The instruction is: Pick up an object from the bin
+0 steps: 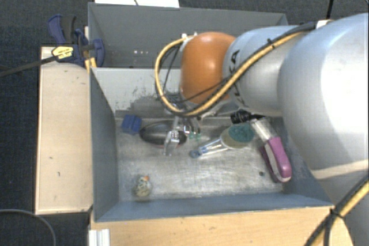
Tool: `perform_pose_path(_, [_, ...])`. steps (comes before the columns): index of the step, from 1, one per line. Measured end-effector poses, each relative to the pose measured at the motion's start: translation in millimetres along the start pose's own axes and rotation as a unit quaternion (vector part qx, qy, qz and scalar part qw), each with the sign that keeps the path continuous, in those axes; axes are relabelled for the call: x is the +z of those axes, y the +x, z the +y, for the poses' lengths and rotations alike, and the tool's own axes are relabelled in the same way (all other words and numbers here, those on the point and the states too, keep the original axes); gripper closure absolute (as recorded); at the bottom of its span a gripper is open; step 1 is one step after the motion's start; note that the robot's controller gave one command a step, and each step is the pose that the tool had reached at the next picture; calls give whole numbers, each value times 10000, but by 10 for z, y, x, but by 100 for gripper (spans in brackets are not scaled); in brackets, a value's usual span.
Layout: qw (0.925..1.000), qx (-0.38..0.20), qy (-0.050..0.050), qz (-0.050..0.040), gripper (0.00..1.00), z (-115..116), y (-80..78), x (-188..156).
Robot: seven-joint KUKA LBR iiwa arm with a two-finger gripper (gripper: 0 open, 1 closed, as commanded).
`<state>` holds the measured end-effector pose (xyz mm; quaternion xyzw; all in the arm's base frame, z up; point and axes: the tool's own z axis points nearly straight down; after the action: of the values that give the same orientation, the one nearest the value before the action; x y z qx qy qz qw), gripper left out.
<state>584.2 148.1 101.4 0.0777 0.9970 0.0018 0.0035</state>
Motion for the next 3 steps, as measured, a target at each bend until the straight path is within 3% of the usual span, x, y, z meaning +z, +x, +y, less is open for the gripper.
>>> perform_pose_path(1, [9909,1342,22,33,0,31,130,-98])
perform_pose_path(2, [9741,2262,4,-5,0,-89,188,288])
perform_pose_path(3, [9481,3180,5,-10,0,94,304,283])
